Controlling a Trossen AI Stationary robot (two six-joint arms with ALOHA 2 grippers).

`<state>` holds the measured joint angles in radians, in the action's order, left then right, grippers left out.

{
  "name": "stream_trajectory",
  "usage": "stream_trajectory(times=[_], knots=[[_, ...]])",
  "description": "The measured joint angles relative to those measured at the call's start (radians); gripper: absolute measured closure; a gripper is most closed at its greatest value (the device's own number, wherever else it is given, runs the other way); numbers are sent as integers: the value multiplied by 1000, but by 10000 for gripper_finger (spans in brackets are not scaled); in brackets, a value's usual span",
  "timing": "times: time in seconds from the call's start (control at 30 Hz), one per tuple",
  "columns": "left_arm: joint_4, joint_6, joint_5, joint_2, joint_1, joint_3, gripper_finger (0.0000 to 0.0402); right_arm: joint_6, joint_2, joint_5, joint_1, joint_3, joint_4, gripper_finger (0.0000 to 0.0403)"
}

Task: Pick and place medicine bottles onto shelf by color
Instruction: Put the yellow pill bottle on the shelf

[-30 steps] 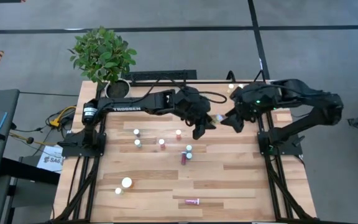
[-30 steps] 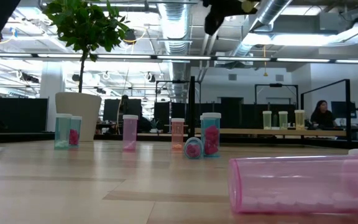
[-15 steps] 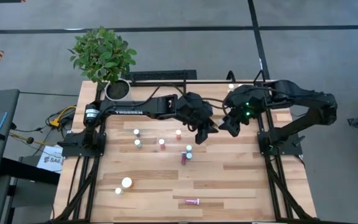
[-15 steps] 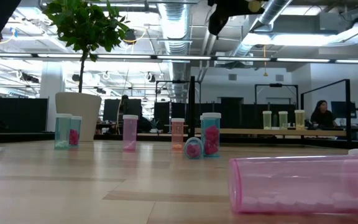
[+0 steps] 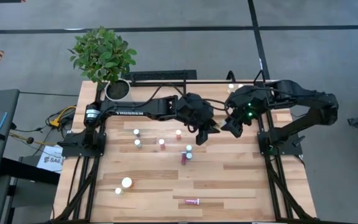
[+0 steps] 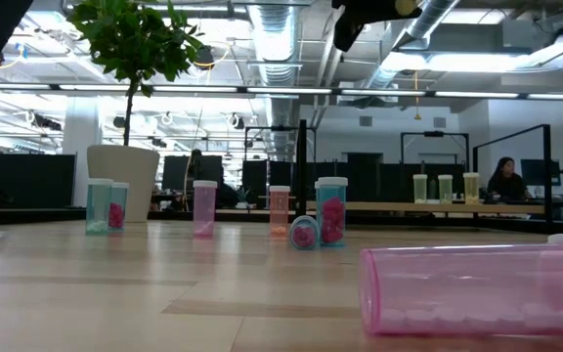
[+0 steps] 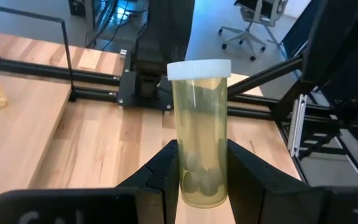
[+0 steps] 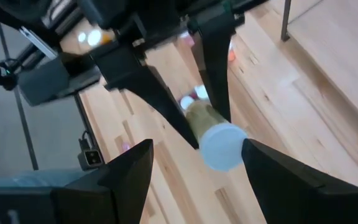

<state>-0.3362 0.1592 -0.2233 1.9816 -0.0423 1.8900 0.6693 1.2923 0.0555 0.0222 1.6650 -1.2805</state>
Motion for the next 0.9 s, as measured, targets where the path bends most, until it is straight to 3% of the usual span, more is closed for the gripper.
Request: stream_trajectory(times=[0.63,0.9], knots=[[55,-16,0,-5,5,3,313,-48,4,0,-25,-3,-51,131],[55,0,36,-4,5,3,313,-51,3,0,-25,-3,-50,192]])
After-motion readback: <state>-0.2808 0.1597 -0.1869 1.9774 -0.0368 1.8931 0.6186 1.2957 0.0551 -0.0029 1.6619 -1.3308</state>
